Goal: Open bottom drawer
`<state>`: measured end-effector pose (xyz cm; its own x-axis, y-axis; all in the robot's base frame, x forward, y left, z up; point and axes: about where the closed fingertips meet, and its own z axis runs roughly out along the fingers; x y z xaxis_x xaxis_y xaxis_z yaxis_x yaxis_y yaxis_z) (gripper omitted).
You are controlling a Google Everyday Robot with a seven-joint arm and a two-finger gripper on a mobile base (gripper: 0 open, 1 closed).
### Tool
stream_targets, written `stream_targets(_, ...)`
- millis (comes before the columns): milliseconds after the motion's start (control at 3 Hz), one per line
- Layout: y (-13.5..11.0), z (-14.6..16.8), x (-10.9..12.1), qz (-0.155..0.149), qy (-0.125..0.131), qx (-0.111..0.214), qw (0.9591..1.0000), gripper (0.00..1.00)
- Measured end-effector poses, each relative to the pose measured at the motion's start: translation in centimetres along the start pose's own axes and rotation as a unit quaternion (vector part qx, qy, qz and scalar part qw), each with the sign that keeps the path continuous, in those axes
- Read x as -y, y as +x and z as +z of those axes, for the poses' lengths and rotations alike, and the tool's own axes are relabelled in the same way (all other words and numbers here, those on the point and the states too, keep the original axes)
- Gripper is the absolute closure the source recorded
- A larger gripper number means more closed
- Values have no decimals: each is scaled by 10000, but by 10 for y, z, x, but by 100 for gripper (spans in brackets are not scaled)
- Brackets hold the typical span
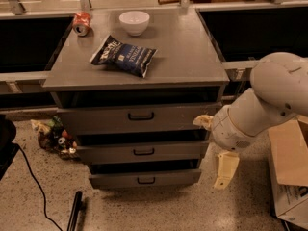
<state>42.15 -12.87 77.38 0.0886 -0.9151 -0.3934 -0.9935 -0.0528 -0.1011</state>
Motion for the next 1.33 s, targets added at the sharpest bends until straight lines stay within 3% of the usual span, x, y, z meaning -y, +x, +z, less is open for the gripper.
stream_targets(333, 14, 58, -2, -131, -210, -108, 9996, 0)
stream_targets(667, 28, 152, -8, -366, -457, 17, 9983, 0)
stream_targets(1000, 38, 234, -8, -423, -598, 404, 9965, 0)
stream_targets(1333, 38, 233, -7, -430, -593, 395, 9965, 0)
